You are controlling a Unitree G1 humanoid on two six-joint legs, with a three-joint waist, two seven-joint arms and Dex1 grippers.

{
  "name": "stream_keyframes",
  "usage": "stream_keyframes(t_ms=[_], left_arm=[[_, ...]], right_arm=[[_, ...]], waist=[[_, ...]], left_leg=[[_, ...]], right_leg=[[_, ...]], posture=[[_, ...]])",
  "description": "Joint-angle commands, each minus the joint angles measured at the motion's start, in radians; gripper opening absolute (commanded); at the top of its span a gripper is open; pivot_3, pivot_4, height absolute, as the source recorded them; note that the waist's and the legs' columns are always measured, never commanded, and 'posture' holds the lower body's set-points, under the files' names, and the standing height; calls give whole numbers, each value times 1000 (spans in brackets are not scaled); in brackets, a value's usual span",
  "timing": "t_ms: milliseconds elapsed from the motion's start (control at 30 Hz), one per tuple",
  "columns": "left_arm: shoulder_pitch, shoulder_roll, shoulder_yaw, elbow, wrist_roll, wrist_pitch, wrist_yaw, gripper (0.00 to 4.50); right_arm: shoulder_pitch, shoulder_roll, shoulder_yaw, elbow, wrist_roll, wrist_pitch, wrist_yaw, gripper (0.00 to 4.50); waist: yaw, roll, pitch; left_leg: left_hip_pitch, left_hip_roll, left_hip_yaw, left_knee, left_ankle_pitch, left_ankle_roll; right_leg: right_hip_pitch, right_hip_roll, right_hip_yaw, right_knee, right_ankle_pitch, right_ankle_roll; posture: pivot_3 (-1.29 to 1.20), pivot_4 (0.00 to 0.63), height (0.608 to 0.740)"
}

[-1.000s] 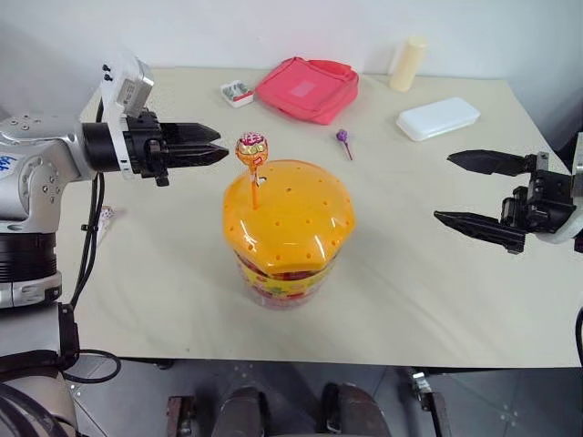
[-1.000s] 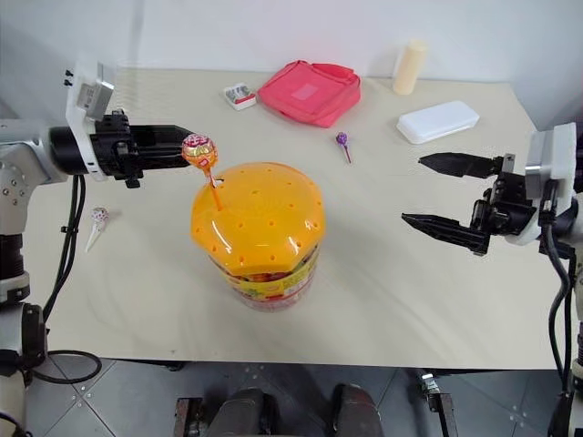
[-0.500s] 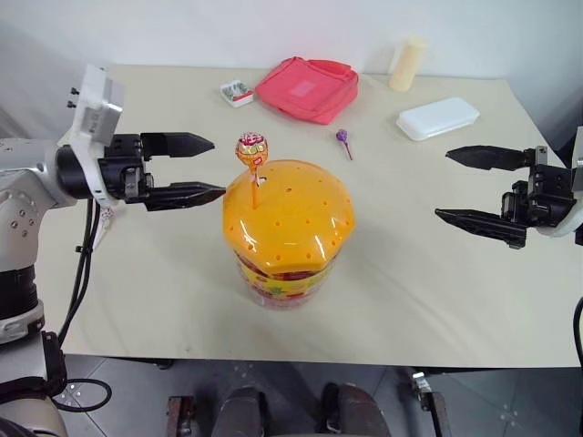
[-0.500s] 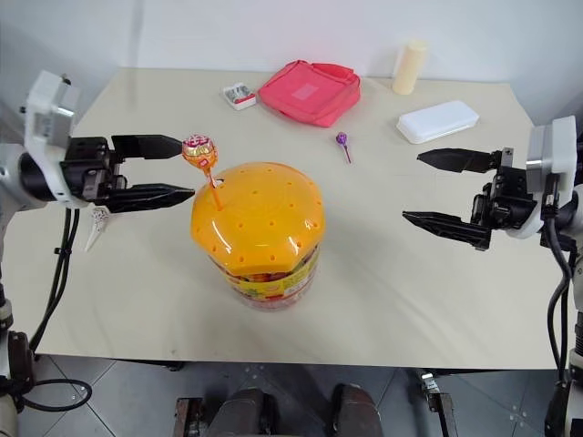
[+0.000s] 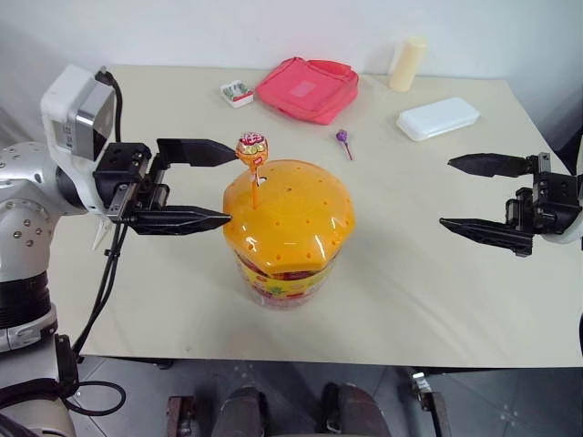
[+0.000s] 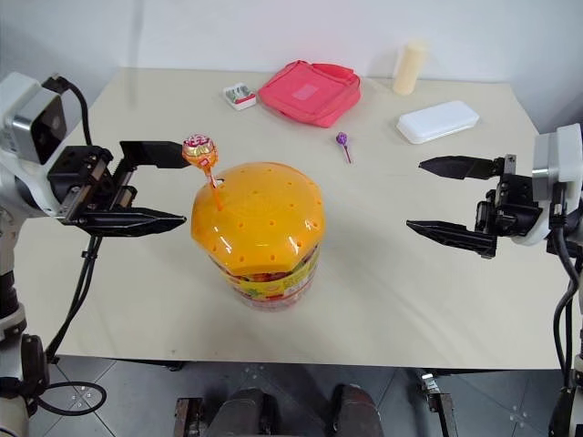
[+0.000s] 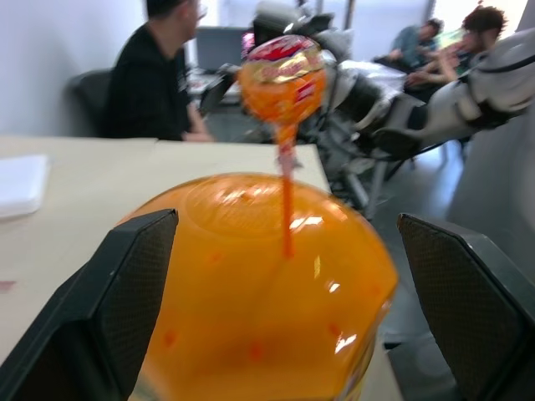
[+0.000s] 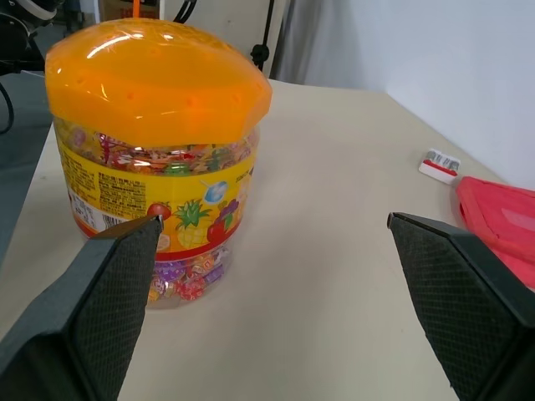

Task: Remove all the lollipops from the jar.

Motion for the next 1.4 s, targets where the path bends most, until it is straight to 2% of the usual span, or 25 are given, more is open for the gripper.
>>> stream_keyframes(t_ms=[33,133,233,400,667,933,1067,1300,1400], left_arm=[[-56,-45,-39,-1,-23,-28,-25,4466],[-78,-75,-55,32,-1,-66,-50,4466],[-101,-86,-59,64,5,-84,-64,3927],[-133,-88,-59,98,8,-88,-66,2288],[-173,-100,-47,110,-15,-73,-50,31],[-242,-123,-5,122,-40,-62,27,31],[-293,-135,37,154,-24,-80,118,31],[-318,-15,2,315,245,-42,441,31],[-308,41,-25,371,328,123,590,31]], right_arm=[[17,-11,-56,-53,21,-4,-24,4500],[45,-12,-76,-76,25,0,-45,4500],[78,-12,-100,-99,31,3,-60,4500],[114,-15,-127,-127,42,9,-82,4500],[131,-19,-142,-140,52,12,-95,4500],[109,-17,-123,-116,40,3,-88,4500],[85,-16,-106,-98,34,0,-79,4500],[20,-21,-56,-38,16,-8,-34,4500],[-15,-19,-28,-7,3,-16,-18,4500]], waist=[[0,0,0],[-4,0,0],[-5,0,0],[-6,0,0],[-4,0,0],[-4,0,0],[-5,0,0],[-7,0,0],[-6,0,0]], left_leg=[[0,0,0,0,0,0],[0,0,0,0,0,0],[0,0,0,0,0,0],[0,0,0,0,0,0],[0,0,0,0,0,0],[0,0,0,0,0,0],[0,0,0,0,0,0],[1,0,0,-1,0,0],[1,0,0,-1,0,0]], right_leg=[[0,0,0,0,0,0],[0,0,0,0,0,0],[0,0,0,0,0,0],[0,0,0,0,0,0],[0,0,0,0,0,0],[0,0,0,0,0,0],[0,0,0,0,0,0],[0,0,0,0,0,0],[0,0,0,0,0,0]], posture=[[0,150,740],[0,150,740],[0,150,740],[0,150,740],[0,150,740],[0,150,740],[0,150,740],[0,150,740],[0,150,740]])
